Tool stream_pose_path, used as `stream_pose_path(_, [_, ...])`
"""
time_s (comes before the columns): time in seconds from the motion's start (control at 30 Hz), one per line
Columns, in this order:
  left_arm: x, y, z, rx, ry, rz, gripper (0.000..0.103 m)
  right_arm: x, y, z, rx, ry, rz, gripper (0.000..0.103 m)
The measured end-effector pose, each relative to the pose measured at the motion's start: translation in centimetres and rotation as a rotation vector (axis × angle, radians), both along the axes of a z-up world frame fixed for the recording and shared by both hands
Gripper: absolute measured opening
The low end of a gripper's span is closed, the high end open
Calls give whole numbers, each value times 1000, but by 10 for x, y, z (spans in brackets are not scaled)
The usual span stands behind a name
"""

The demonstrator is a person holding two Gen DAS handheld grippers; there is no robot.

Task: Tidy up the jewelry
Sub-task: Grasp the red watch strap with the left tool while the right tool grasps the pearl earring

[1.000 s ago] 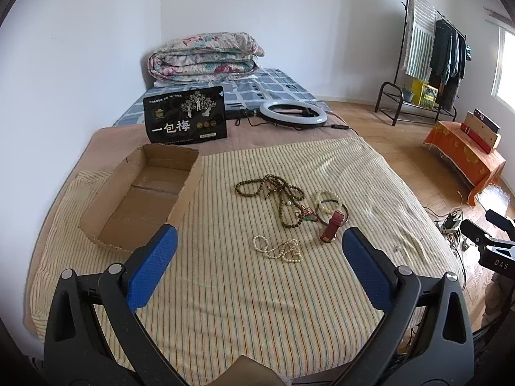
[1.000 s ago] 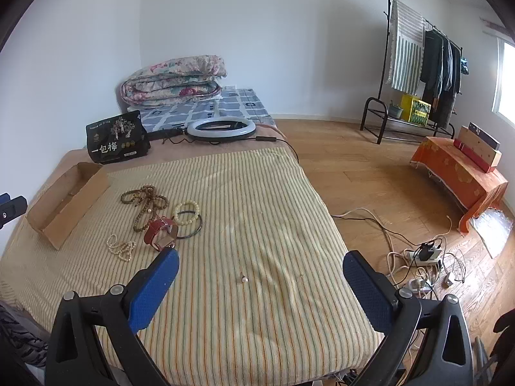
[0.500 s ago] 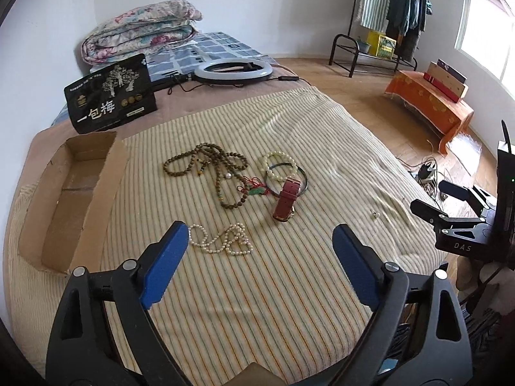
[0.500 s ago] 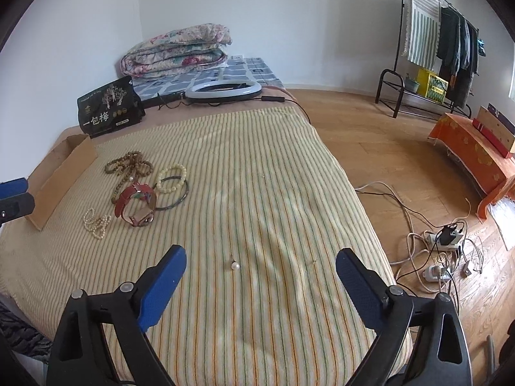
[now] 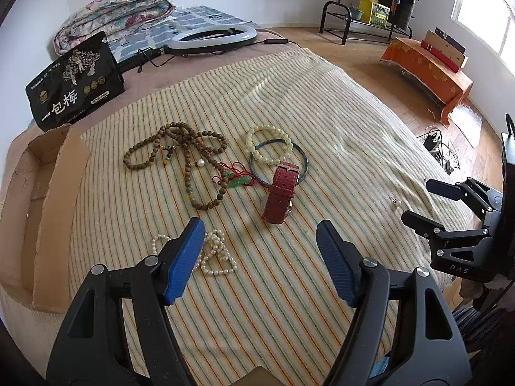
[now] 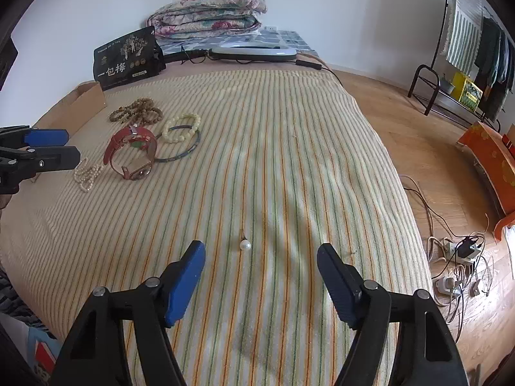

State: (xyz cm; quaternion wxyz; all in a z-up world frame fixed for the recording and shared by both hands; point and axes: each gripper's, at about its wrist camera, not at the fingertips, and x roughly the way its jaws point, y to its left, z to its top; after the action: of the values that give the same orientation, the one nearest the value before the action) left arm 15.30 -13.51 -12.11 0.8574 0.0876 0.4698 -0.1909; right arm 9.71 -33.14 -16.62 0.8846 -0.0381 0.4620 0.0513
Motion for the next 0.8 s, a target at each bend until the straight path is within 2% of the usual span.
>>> stream_pose_path(0.3, [17, -6, -15, 1, 23, -13, 73, 12, 1, -10, 42, 34, 22, 44])
stream_pose_path(0.37, [19, -8, -17, 6, 28, -17, 67, 13, 1, -12, 51, 41, 24, 42])
stream_pose_path(0.8, [32, -17, -32, 12, 52, -28, 56, 15, 0, -17, 67, 56, 37, 30])
